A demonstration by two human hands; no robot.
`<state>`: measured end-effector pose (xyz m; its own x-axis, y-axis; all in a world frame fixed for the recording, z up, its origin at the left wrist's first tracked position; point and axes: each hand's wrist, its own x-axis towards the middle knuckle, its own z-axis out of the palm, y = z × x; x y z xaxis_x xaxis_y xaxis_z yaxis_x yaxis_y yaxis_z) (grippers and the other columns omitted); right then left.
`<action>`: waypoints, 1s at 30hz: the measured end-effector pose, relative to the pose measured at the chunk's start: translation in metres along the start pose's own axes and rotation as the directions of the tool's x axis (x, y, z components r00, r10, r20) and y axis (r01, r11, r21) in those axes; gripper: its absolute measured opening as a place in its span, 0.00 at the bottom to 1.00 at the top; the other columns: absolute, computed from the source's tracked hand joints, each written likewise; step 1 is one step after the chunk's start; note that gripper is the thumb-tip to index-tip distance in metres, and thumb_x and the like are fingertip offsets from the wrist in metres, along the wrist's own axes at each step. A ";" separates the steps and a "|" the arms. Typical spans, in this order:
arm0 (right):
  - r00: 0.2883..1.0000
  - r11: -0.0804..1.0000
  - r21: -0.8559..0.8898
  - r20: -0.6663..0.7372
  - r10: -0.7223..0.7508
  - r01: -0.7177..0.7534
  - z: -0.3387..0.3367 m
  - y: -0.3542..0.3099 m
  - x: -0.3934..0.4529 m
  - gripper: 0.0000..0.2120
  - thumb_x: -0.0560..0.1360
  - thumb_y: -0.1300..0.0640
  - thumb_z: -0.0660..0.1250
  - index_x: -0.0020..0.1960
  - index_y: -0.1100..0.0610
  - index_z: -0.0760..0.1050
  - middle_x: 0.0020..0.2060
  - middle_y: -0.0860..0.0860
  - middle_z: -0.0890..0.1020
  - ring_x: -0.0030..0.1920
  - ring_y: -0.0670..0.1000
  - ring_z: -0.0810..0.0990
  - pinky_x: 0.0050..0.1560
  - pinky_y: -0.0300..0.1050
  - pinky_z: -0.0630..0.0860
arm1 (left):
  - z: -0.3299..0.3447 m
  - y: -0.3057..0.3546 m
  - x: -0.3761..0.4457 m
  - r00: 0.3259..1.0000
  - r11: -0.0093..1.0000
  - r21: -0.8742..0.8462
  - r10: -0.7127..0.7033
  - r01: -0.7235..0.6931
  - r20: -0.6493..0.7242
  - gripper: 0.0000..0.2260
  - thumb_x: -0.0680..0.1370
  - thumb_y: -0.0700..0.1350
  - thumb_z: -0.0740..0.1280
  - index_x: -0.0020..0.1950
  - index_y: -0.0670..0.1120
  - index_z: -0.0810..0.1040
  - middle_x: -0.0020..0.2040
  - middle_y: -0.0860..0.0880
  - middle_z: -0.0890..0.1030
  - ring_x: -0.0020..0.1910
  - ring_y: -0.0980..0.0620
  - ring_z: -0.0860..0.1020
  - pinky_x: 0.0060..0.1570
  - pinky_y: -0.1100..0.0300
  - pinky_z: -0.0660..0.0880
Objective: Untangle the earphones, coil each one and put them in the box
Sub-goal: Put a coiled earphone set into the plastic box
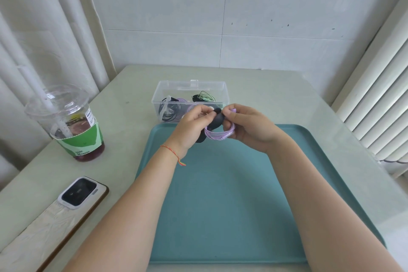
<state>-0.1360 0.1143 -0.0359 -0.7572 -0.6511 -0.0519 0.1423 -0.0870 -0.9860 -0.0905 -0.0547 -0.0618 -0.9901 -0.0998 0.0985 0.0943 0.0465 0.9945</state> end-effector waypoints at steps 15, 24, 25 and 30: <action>0.997 0.998 -0.043 -0.069 -0.042 0.039 0.021 0.011 0.006 0.05 0.80 0.64 0.61 0.45 0.59 0.72 0.32 0.50 0.77 0.32 0.49 0.69 0.34 0.39 0.70 | 0.001 0.006 0.000 0.995 0.896 -0.441 -0.084 0.053 -0.053 0.09 0.77 0.48 0.69 0.49 0.43 0.76 0.45 0.39 0.76 0.50 0.38 0.78 0.47 0.52 0.75; 0.993 0.979 -0.204 -0.112 -0.047 0.023 0.017 0.011 0.006 0.04 0.79 0.59 0.66 0.51 0.59 0.72 0.35 0.49 0.76 0.36 0.49 0.74 0.38 0.41 0.73 | -0.006 0.006 -0.004 0.986 0.944 -0.328 -0.091 0.039 -0.142 0.03 0.73 0.44 0.72 0.41 0.47 0.86 0.41 0.47 0.84 0.42 0.49 0.80 0.52 0.52 0.75; 0.992 0.975 -0.220 -0.112 -0.050 0.025 0.016 0.012 0.007 0.05 0.78 0.60 0.67 0.51 0.59 0.72 0.37 0.50 0.77 0.38 0.50 0.75 0.39 0.41 0.74 | -0.007 0.005 -0.003 0.985 0.949 -0.312 -0.095 0.046 -0.144 0.03 0.72 0.44 0.73 0.41 0.48 0.86 0.41 0.47 0.84 0.41 0.48 0.80 0.52 0.51 0.75; 0.980 0.939 -0.344 -0.179 -0.088 0.021 0.013 0.014 0.010 0.05 0.77 0.62 0.67 0.52 0.59 0.74 0.43 0.56 0.80 0.42 0.52 0.79 0.43 0.44 0.77 | -0.006 0.003 -0.003 0.976 0.948 -0.316 -0.108 0.044 -0.187 0.03 0.73 0.41 0.73 0.45 0.42 0.83 0.40 0.45 0.83 0.38 0.50 0.80 0.48 0.54 0.77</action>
<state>-0.1329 0.0970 -0.0484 -0.8686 -0.4955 0.0074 -0.1020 0.1641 -0.9811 -0.0867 -0.0607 -0.0585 -0.9574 -0.2886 -0.0046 0.0781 -0.2744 0.9584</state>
